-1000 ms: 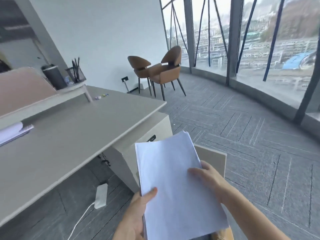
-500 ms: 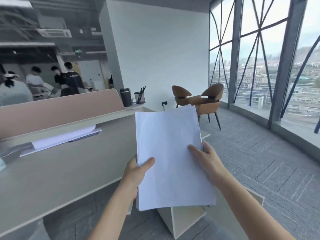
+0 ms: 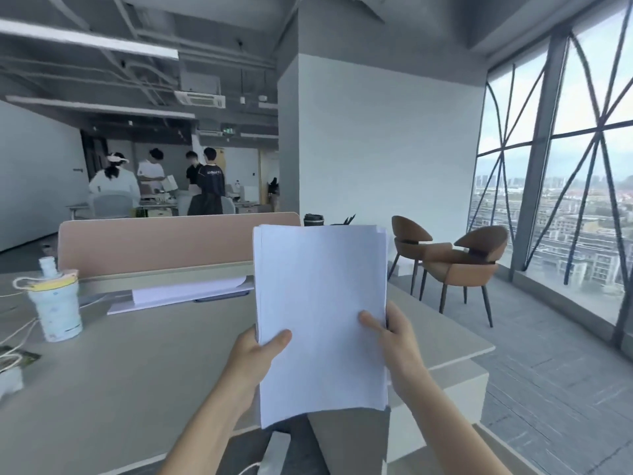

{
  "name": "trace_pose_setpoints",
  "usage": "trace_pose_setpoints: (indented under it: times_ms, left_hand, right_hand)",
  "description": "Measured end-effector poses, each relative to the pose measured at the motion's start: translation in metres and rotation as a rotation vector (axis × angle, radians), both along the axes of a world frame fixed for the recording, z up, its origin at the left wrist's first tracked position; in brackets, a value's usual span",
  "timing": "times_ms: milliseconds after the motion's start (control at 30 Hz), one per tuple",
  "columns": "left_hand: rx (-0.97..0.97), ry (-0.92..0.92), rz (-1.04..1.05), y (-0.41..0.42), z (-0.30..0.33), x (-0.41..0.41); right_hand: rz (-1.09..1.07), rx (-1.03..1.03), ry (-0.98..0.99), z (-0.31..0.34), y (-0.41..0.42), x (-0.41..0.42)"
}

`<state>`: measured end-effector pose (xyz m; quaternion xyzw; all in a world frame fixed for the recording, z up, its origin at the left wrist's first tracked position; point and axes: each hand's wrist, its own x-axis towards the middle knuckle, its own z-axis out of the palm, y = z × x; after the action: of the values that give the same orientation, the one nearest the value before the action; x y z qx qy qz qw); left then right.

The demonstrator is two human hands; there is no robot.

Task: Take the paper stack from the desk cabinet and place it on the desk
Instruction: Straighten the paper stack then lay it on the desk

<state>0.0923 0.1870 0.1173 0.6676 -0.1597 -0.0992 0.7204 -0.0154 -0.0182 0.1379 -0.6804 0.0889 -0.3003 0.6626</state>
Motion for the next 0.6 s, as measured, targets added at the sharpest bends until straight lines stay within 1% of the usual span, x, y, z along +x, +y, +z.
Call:
trace_pose_setpoints:
  times_ms: [167,333,467,600]
  left_hand:
    - [-0.063,-0.078,0.031,0.007,0.049,-0.007]
    - [-0.092,-0.103,0.051,-0.020,0.071,0.001]
    - [-0.092,-0.092,0.072,-0.046,0.057,0.034]
    - [-0.078,-0.047,0.118,-0.062,0.016,0.073]
  right_hand:
    - [-0.014,0.002,-0.045,0.050,0.010,0.009]
    - [-0.023,0.034,-0.082,0.070,-0.013,0.018]
    - [-0.018,0.056,-0.091,0.056,-0.038,0.052]
    - [0.005,0.061,-0.048,0.020,-0.053,0.098]
